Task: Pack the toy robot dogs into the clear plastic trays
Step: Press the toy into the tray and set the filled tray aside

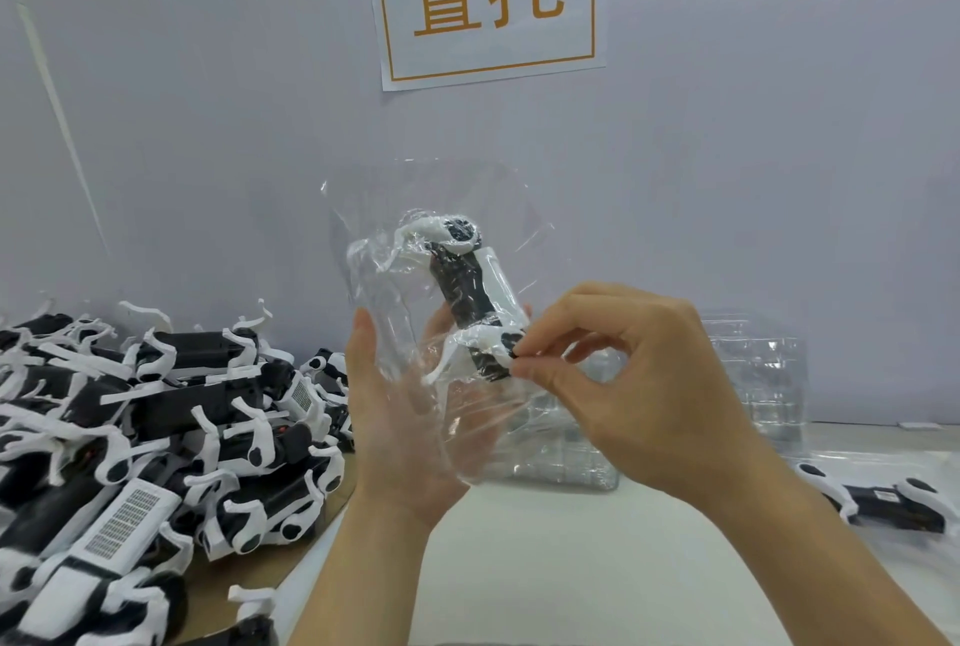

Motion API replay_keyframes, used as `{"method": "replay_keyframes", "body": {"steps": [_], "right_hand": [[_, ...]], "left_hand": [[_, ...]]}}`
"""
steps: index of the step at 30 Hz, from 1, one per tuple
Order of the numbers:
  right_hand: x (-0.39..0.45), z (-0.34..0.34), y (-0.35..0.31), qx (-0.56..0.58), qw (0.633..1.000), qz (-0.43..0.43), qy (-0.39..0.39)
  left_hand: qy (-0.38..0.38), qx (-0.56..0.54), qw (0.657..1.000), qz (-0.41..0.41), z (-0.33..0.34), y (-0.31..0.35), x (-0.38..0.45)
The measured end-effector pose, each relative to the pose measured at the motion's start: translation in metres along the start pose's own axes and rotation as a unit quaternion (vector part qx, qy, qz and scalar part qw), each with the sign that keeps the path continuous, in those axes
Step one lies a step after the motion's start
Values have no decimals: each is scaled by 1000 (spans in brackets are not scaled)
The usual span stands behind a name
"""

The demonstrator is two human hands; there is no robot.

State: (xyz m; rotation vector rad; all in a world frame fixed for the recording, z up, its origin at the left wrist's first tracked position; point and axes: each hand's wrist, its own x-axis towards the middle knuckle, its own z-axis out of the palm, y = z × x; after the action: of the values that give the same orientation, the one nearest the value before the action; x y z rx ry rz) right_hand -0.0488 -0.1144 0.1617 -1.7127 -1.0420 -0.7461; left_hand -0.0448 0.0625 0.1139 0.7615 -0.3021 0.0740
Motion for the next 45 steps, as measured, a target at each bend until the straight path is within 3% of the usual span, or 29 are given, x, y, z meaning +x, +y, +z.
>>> {"method": "replay_keyframes", "body": {"steps": [12,25,28,31,32,33,36,39,45], "right_hand": [[0,-8,-5,4,1000,5,-29],[-1,-15,-3,-15,997,9,-74],[1,-16,-5,-20,999,-3,-32],[3,-14,-7,-24,998,-17,50],[4,-13,-7,-24,997,-20,69],[4,-13,-6,-24,996,-20,82],[5,-14,-3,-42,995,-22,94],[5,-15,-1,-54,994,-18,96],[5,-17,0,-61,993,-16,101]], "left_hand": [[45,65,996,51,-3,2,-3],[-15,86,994,63,-2,3,-5],[-24,111,992,63,5,4,-8],[-106,58,993,-2,10,2,-8],[-98,68,993,-15,15,1,-8],[-83,82,993,-29,19,2,-9],[-144,50,988,-39,13,-3,-7],[-79,100,991,-32,3,-8,-3],[-84,118,988,-44,2,-8,-5]]}}
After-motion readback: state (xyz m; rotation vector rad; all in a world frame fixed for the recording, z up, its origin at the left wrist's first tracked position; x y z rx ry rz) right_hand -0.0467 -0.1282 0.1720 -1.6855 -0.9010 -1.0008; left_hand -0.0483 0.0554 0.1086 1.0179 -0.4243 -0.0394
